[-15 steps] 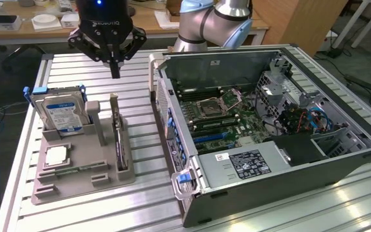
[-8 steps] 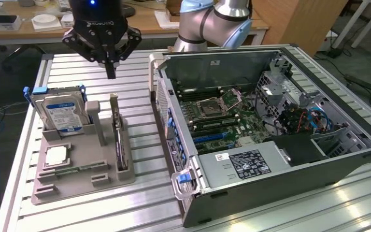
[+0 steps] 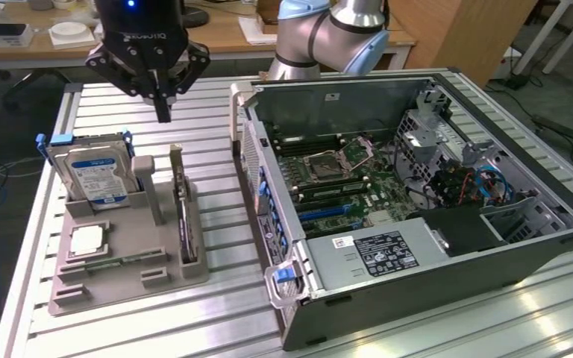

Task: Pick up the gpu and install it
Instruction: 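Reach for the gpu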

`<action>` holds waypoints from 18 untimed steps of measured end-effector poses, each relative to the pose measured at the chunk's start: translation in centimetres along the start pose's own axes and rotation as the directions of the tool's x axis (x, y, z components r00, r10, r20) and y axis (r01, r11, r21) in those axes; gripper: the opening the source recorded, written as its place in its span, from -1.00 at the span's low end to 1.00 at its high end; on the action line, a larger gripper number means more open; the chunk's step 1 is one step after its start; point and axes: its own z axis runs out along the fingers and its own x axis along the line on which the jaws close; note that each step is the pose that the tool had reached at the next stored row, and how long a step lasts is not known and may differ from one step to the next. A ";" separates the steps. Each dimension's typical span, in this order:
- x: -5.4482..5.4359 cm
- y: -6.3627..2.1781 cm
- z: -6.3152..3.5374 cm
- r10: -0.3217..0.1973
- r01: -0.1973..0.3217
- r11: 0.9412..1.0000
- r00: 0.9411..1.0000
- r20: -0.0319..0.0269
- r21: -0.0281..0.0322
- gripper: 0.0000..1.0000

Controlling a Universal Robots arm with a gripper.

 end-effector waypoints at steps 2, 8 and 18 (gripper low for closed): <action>0.2 -0.02 0.00 0.000 0.000 1.000 1.000 0.000 0.000 -0.80; 0.9 -0.07 -0.01 0.000 0.000 1.000 1.000 0.000 0.000 -0.80; 1.8 -0.13 -0.02 0.000 0.000 1.000 1.000 0.000 0.000 -0.80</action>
